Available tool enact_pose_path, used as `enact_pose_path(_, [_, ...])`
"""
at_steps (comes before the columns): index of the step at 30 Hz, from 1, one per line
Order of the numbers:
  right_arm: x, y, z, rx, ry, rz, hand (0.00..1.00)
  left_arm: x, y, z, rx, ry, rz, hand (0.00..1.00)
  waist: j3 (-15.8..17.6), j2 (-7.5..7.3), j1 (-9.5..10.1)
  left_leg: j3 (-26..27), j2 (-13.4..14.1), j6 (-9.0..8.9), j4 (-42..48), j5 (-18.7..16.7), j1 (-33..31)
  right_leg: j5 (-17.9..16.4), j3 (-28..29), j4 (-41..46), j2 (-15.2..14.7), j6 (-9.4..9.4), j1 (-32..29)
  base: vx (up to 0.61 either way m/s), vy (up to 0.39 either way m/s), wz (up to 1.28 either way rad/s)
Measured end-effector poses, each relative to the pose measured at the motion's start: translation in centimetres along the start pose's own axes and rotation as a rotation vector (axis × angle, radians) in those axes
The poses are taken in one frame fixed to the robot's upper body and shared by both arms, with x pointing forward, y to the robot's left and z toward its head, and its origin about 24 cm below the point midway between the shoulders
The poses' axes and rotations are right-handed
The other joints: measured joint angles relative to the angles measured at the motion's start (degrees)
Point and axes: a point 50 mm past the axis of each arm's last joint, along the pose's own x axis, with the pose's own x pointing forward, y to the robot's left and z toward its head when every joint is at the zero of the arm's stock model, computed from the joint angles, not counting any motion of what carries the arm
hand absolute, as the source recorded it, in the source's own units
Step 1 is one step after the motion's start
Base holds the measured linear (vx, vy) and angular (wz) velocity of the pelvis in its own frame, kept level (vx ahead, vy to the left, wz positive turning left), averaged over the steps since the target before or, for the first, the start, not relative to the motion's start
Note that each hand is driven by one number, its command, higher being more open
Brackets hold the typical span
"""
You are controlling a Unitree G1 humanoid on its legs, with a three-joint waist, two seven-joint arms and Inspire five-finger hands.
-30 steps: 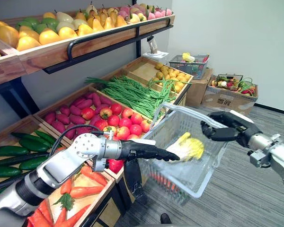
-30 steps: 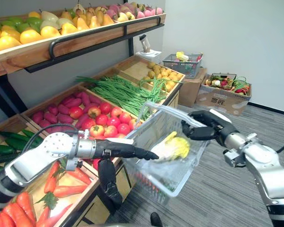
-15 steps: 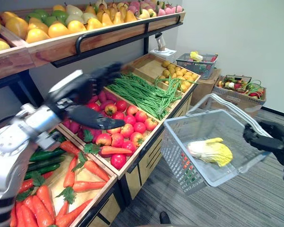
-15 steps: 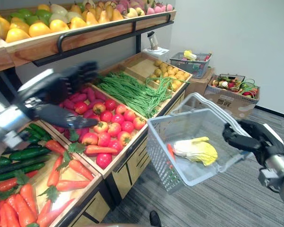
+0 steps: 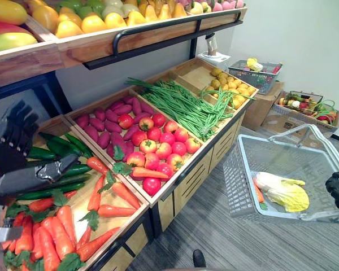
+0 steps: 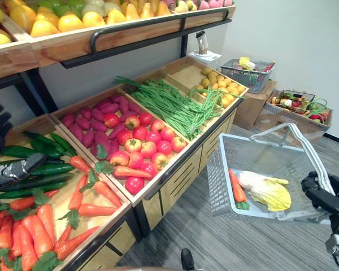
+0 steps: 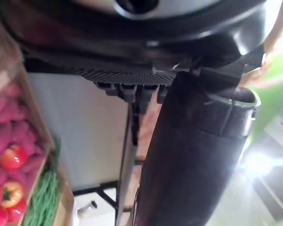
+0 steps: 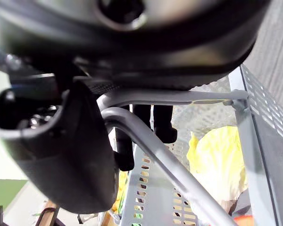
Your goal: Pick vegetable in the basket
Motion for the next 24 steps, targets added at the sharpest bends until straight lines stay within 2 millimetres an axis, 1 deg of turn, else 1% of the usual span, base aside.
enact_pose_path(1, [-0.1,-0.1,-1.1,0.028,0.033,-0.023,0.00,-0.8,0.5,-1.0,-0.026,0.032,0.058,1.00,-0.02,0.07,0.27,-0.40,-0.03,0.10,0.03,-0.03,-0.01,-0.13,-0.37,-0.03,-0.16,0.07,0.22,-0.03,0.031,0.20])
enact_pose_path(3, [-0.3,-0.3,-2.5,0.065,0.075,-0.054,0.00,-1.6,1.0,-2.1,-0.051,0.058,0.135,1.00,-0.01,0.07,0.72,-1.10,-0.12,0.28,0.02,-0.01,-0.16,-0.27,-0.89,-0.11,-0.43,0.00,0.40,-0.02,0.030,0.15])
enact_pose_path(5, [-0.6,-0.3,-4.3,0.114,0.128,-0.098,0.00,-2.9,1.9,-3.2,-0.068,0.077,0.260,1.00,0.07,0.15,1.58,-1.40,-0.22,0.42,0.01,0.02,-0.33,-0.34,-1.18,-0.11,-0.65,0.03,0.42,-0.01,0.036,0.13])
enact_pose_path(7, [-1.1,0.1,-6.1,0.159,0.175,-0.143,0.00,-4.8,3.1,-4.1,-0.102,0.064,0.436,1.00,0.41,0.58,1.63,-2.88,-0.36,0.63,-0.06,0.15,-0.50,-0.70,-2.60,0.01,-1.27,0.26,1.10,0.01,0.035,0.30])
enact_pose_path(10, [-1.7,0.8,-8.1,0.209,0.223,-0.189,0.00,-7.3,4.5,-4.0,-0.133,-0.010,0.672,1.00,0.47,0.68,1.87,-4.31,-0.38,0.87,-0.42,0.28,-0.30,-1.34,-4.03,-0.01,-1.69,0.32,1.96,0.01,0.041,0.26])
enact_pose_path(12, [-1.9,1.2,-8.9,0.231,0.241,-0.210,0.00,-8.6,5.2,-4.1,-0.142,-0.057,0.811,1.00,0.45,0.71,2.26,-4.84,-0.40,0.98,-0.63,0.34,-0.13,-1.61,-4.65,-0.06,-1.84,0.41,2.34,0.01,0.035,0.24])
enact_pose_path(13, [-2.2,1.7,-9.5,0.255,0.246,-0.222,0.00,-10.3,5.8,-4.3,-0.135,-0.092,0.990,1.00,0.38,0.79,2.80,-5.58,-0.46,1.30,-0.84,0.52,-0.12,-1.88,-5.39,-0.11,-2.08,0.53,2.66,0.01,0.053,0.24])
enact_pose_path(14, [-2.2,1.8,-9.7,0.262,0.247,-0.224,0.00,-11.0,6.0,-4.5,-0.141,-0.103,1.050,1.00,0.38,0.79,2.85,-5.93,-0.54,1.51,-1.01,0.66,-0.11,-1.98,-5.74,-0.10,-2.21,0.58,2.82,0.02,0.100,0.49])
enact_pose_path(15, [-2.1,2.8,-10.4,0.347,0.236,-0.218,0.00,-16.5,6.2,-6.0,-0.258,-0.188,1.536,1.00,0.19,0.57,3.85,-7.47,-0.80,2.01,-1.90,0.98,0.12,-2.64,-7.28,-0.15,-2.79,0.89,3.53,0.02,0.086,0.38])
enact_pose_path(17, [-2.1,2.9,-10.4,0.362,0.228,-0.217,0.00,-18.5,5.8,-6.4,-0.321,-0.255,1.686,1.00,-0.07,0.23,4.58,-7.69,-0.82,2.24,-2.37,1.14,0.44,-2.81,-7.62,-0.15,-2.84,0.90,3.78,0.01,0.052,0.22])
enact_pose_path(18, [-2.1,2.9,-10.5,0.370,0.227,-0.217,0.00,-18.8,5.7,-6.5,-0.327,-0.264,1.710,1.00,-0.10,0.14,4.68,-7.82,-0.81,2.28,-2.49,1.21,0.58,-2.85,-7.79,-0.14,-2.86,0.93,3.93,0.01,0.016,0.12])
enact_pose_path(19, [-2.0,3.0,-10.5,0.382,0.225,-0.216,0.00,-19.7,5.5,-7.0,-0.321,-0.254,1.758,1.00,-0.20,-0.02,4.74,-8.10,-0.81,2.49,-2.62,1.34,0.71,-2.96,-8.12,-0.12,-2.91,1.00,4.16,0.00,0.011,0.09])
enact_pose_path(20, [-1.9,3.0,-10.5,0.385,0.219,-0.217,0.00,-20.2,5.5,-7.3,-0.314,-0.233,1.778,1.00,-0.20,-0.04,4.73,-8.14,-0.84,2.61,-2.65,1.40,0.73,-2.98,-8.16,-0.12,-2.94,1.01,4.21,0.00,0.013,0.06])
enact_pose_path(21, [-1.8,3.1,-10.6,0.398,0.209,-0.220,0.00,-21.3,5.2,-8.3,-0.315,-0.183,1.837,1.00,-0.19,-0.05,4.70,-8.11,-0.87,2.63,-2.74,1.41,0.73,-3.06,-8.13,-0.14,-2.96,0.94,4.15,0.00,0.000,0.00])
enact_pose_path(22, [-1.7,3.1,-10.7,0.415,0.206,-0.221,0.00,-22.7,4.7,-9.4,-0.388,-0.165,1.940,1.00,-0.27,0.08,4.57,-8.00,-0.88,2.65,-2.93,1.40,0.82,-3.13,-8.09,-0.16,-2.95,0.92,4.12,0.00,0.000,0.00])
enact_pose_path(24, [-1.6,3.2,-11.0,0.447,0.211,-0.222,0.00,-24.4,3.8,-10.9,-0.456,-0.106,2.064,1.00,-0.42,0.23,4.41,-7.84,-0.90,2.71,-3.33,1.41,1.03,-3.17,-8.02,-0.16,-2.89,0.92,4.13,0.00,0.000,0.00])
